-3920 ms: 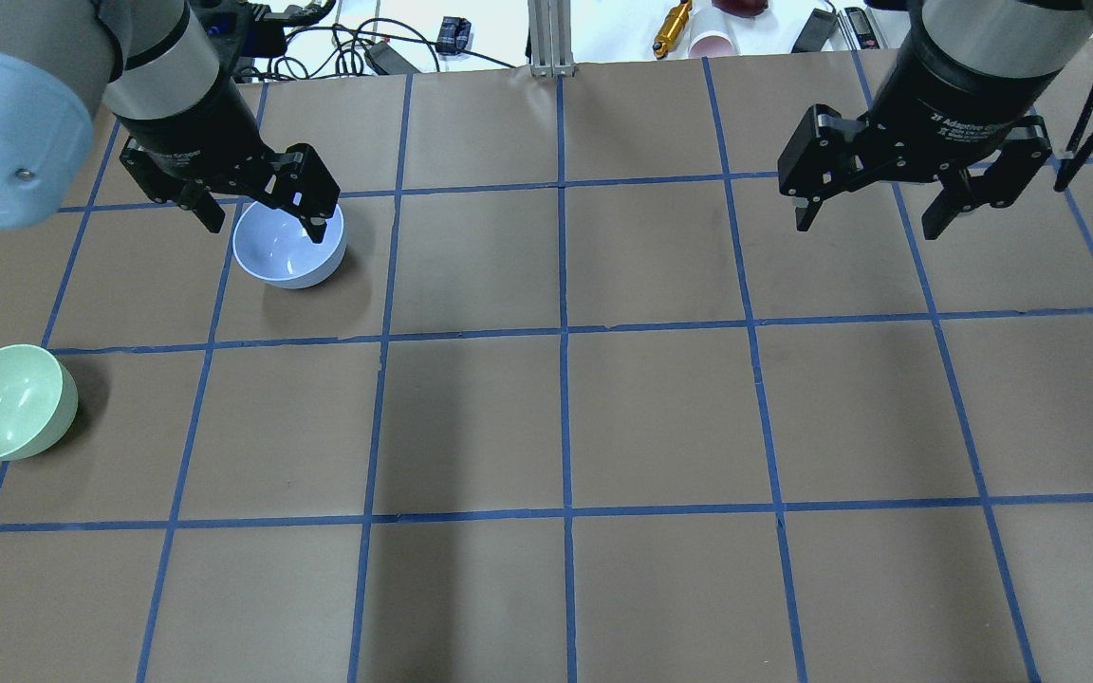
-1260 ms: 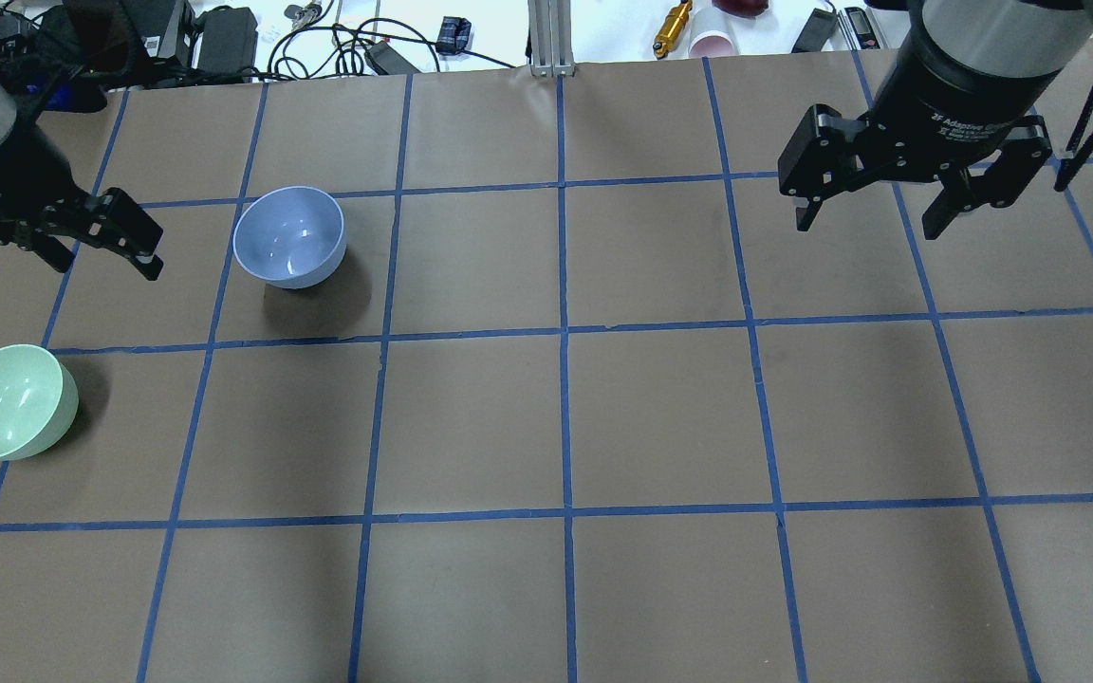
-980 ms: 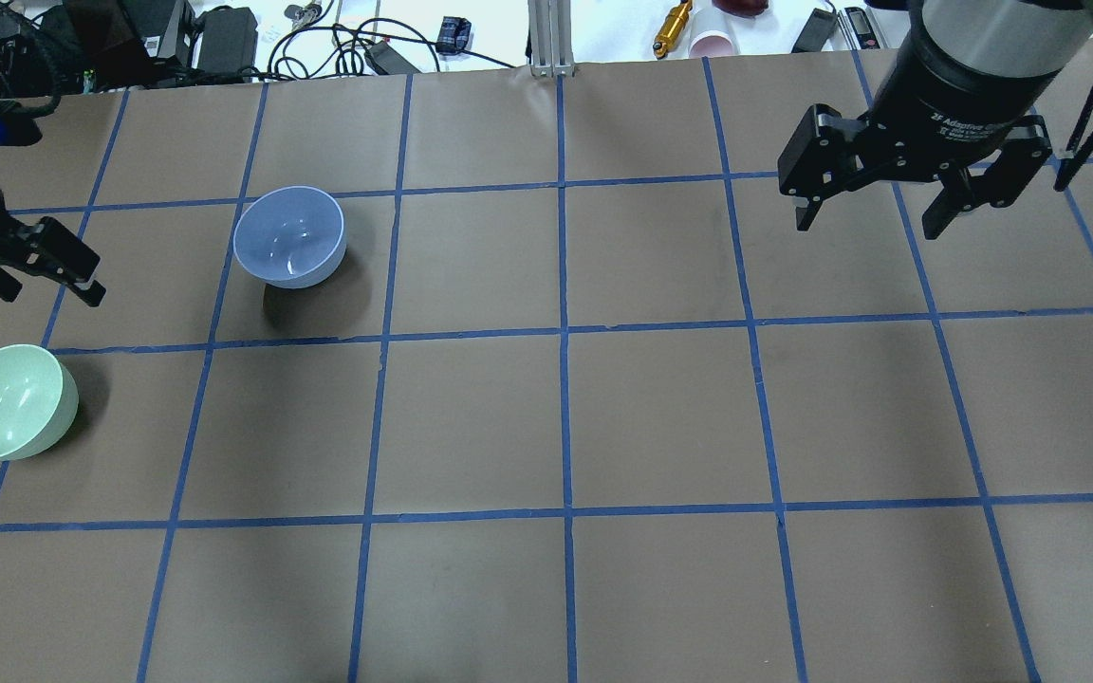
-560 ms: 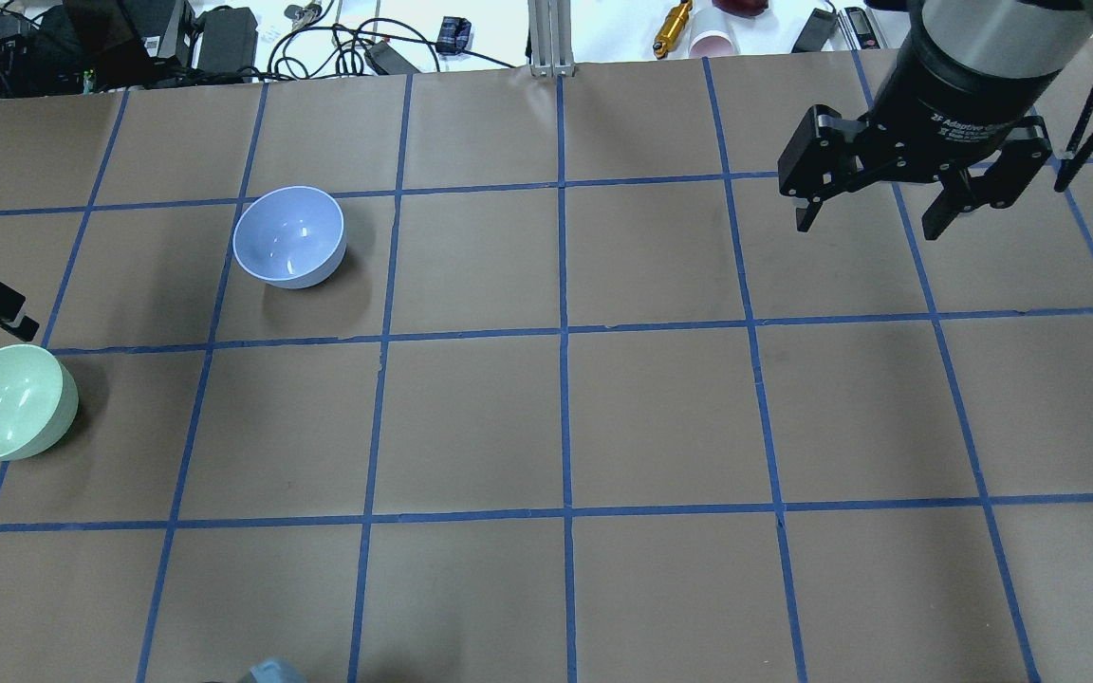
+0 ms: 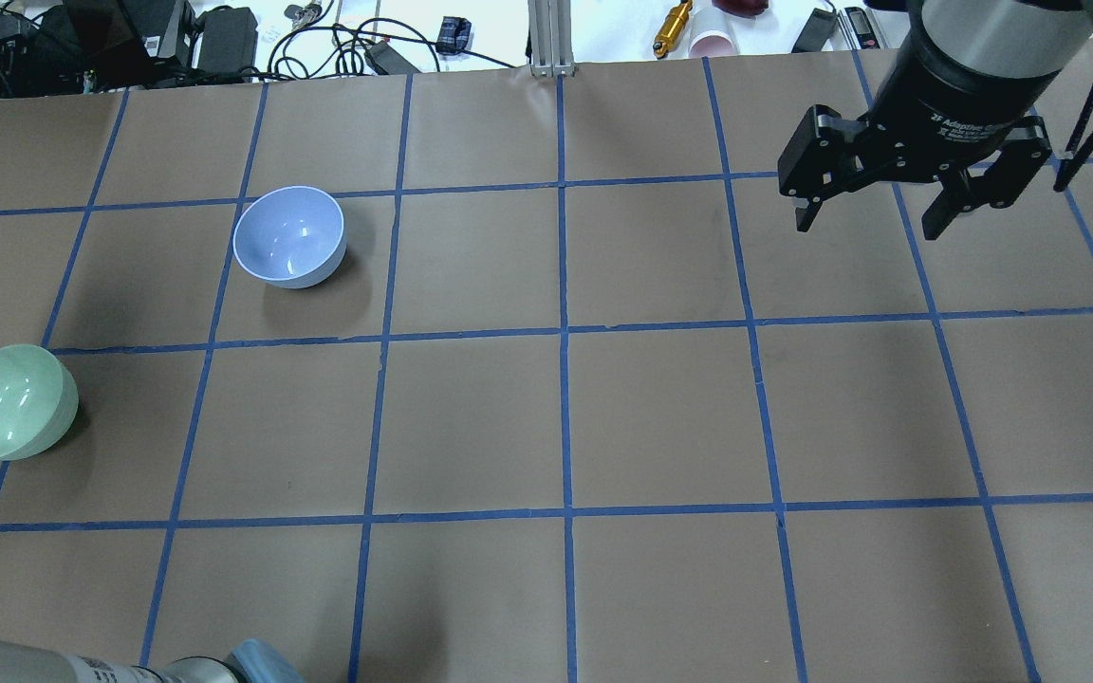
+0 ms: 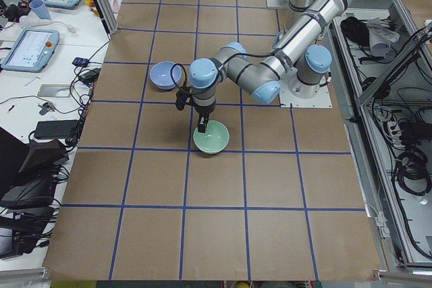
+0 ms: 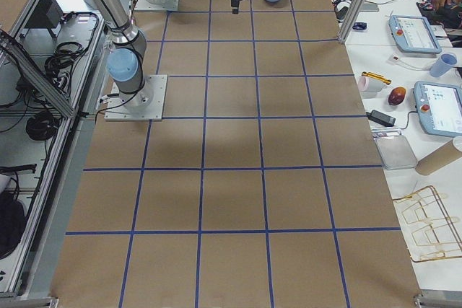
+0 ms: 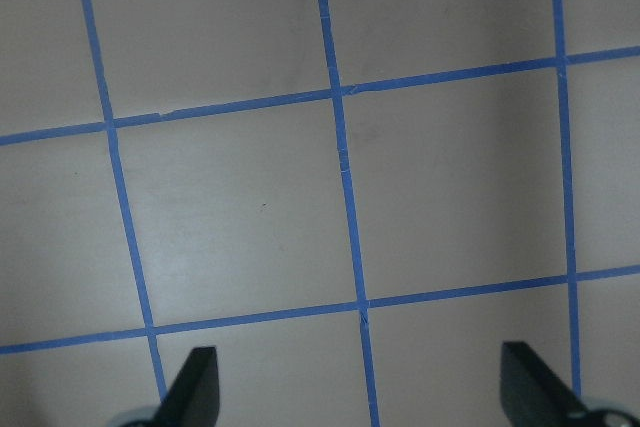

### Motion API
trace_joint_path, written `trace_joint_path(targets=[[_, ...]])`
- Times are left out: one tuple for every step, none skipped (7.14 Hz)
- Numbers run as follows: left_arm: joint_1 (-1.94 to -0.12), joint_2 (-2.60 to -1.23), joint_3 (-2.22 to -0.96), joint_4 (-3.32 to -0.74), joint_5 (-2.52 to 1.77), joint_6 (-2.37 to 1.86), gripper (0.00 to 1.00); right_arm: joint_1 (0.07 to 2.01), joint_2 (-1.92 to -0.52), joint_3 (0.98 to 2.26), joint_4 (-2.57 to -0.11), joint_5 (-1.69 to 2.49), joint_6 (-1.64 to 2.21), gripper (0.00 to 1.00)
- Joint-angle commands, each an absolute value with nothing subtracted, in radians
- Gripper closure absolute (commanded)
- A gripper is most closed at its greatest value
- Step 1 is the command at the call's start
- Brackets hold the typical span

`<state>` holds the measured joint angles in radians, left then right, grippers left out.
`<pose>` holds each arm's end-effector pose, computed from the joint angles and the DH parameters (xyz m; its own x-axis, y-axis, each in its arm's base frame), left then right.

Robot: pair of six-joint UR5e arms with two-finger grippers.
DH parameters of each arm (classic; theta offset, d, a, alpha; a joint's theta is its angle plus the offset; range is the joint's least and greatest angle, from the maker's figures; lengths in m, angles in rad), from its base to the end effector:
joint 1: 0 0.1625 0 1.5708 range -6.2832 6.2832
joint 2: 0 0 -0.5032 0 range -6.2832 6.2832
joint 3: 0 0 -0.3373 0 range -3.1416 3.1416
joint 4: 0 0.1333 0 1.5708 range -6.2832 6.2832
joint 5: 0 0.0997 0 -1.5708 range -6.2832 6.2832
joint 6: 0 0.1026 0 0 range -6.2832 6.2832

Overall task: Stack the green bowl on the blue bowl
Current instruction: 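Move the left gripper toward the light green bowl and lower it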

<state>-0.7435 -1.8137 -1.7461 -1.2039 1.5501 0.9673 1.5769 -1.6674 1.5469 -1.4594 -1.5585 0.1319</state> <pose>0.2937 -0.4541 0.4064 -0.9889 0.1385 0.0540 0.1393 0.9902 0.0121 0.1369 -0.3861 0.6022 -0.9920 0.1254 -0.0134 0.1255 0.9921 -0.0074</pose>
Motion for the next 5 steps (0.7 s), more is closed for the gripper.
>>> trace_joint_path(targets=[[-0.684,-1.879,-1.746,-1.162,1.549,1.014,0.00,1.577,-1.667,1.548,-1.460,-1.559,0.132,0.00],[-0.683,-1.909,-1.747,-1.129,1.551,1.015,0.00,1.577,-1.667,1.546,-1.459,-1.559,0.132,0.00],[-0.675,-1.946,-1.746,-1.109,1.552,1.017,0.00,1.577,-1.667,1.546,-1.459,-1.559,0.132,0.00],[-0.658,-1.972,-1.746,-1.091,1.552,1.023,0.00,1.577,-1.667,1.546,-1.460,-1.559,0.132,0.00],[-0.637,-1.989,-1.741,-1.088,1.552,1.025,0.00,1.577,-1.667,1.546,-1.460,-1.559,0.132,0.00]])
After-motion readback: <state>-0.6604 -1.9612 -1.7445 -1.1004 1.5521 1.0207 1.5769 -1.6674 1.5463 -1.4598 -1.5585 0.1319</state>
